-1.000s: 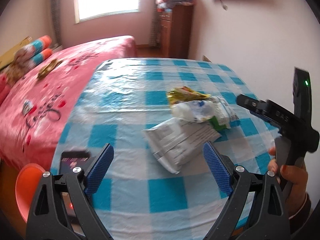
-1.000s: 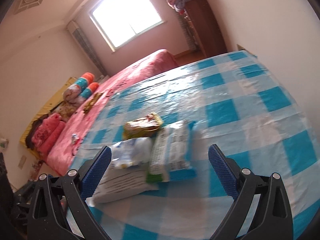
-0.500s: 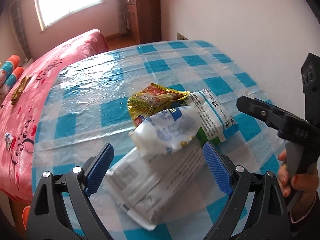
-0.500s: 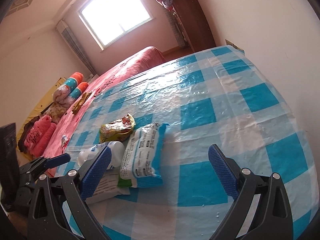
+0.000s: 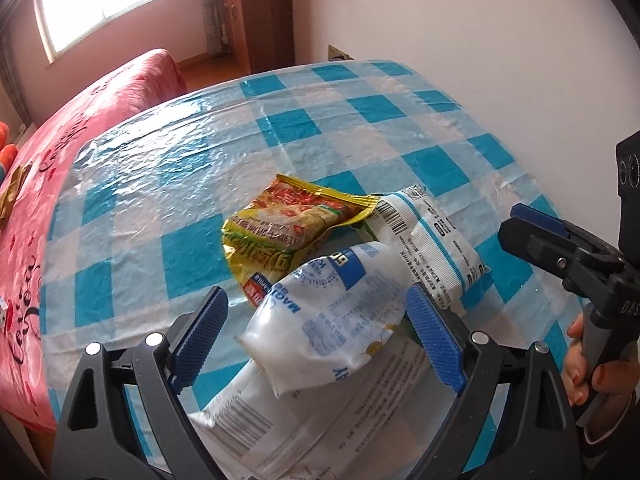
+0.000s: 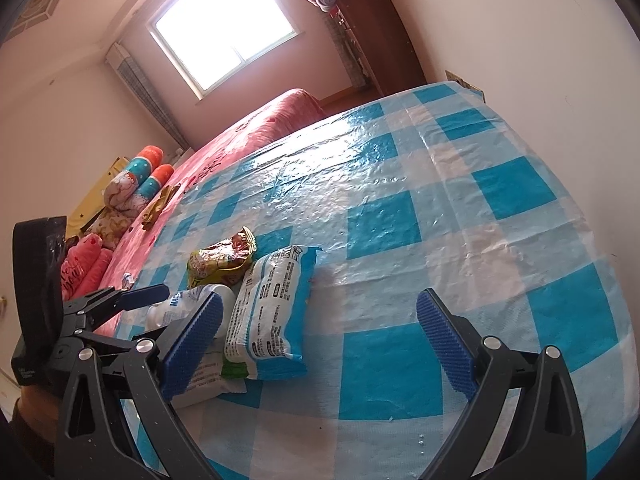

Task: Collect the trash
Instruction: 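Close the left tool on the white wipes packet and yogurt bottle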

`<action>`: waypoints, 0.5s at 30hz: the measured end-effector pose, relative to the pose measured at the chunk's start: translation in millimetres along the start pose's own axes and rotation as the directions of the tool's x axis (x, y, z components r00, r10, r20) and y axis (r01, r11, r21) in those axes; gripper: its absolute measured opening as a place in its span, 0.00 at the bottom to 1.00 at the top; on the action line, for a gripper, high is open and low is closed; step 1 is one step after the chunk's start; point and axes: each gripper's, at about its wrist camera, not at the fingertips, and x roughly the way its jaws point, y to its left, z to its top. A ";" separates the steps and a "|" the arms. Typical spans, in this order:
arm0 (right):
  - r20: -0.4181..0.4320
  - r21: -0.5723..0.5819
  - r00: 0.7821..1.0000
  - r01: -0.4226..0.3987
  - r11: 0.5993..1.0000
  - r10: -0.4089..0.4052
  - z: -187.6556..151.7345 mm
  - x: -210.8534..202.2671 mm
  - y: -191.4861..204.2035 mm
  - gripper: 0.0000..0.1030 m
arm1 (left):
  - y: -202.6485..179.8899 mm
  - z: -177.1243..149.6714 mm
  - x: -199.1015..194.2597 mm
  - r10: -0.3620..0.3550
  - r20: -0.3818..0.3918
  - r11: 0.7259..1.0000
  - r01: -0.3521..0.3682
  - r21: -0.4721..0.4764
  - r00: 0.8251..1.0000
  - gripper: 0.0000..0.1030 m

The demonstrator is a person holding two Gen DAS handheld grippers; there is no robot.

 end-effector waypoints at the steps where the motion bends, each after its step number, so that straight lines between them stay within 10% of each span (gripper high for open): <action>1: -0.002 -0.002 1.000 -0.002 1.000 0.002 -0.2 0.8 0.6 0.93 | -0.8 0.1 1.5 -0.007 -0.003 1.000 0.007 0.008 1.000 0.89; 15: -0.015 -0.037 1.000 -0.020 0.999 0.019 -0.8 8.6 9.3 0.93 | -13.0 -14.7 3.2 -0.036 -0.032 0.999 0.036 0.017 0.999 0.76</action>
